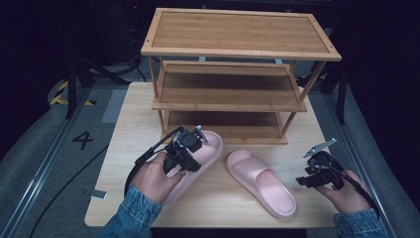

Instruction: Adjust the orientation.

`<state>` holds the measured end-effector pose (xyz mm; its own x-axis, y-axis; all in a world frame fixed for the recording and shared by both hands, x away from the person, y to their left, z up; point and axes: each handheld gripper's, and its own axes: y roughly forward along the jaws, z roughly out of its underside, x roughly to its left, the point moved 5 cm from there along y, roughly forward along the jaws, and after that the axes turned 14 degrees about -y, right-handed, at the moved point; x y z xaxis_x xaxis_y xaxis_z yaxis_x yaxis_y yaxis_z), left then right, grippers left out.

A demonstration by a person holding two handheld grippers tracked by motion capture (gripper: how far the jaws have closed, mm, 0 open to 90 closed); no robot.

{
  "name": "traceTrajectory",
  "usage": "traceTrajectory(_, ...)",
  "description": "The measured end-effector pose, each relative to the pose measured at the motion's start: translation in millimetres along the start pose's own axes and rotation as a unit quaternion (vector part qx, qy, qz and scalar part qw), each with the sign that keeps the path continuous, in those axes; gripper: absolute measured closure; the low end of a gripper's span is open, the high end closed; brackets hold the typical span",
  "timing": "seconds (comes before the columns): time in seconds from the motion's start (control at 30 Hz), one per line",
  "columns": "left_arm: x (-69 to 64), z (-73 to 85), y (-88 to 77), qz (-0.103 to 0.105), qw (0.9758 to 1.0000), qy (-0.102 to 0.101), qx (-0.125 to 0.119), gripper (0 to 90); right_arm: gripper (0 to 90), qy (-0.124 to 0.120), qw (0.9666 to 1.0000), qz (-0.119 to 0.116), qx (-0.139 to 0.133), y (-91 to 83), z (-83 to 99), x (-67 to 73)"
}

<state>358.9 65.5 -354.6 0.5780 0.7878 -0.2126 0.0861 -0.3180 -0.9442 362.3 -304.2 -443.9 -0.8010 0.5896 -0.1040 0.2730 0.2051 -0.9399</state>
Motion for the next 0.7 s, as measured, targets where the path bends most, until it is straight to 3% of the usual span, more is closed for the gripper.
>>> traceTrajectory(0.1,-3.1,-5.7,-10.4,-0.005,1.0,0.006,-0.001,83.3,46.2,-0.008,0.9999,-0.003,0.009,8.0,-2.8,4.2)
traceTrajectory(0.27,-8.3,-15.9,-30.9,0.003,0.9997,0.022,-0.014,83.2,46.2,-0.016,0.9998,-0.007,0.011,12.5,-5.3,10.4)
traceTrajectory(0.7,-23.1,-45.1,-84.9,0.001,0.9978,0.048,-0.044,83.2,45.9,-0.011,0.9998,-0.013,0.011,13.9,-2.8,11.4)
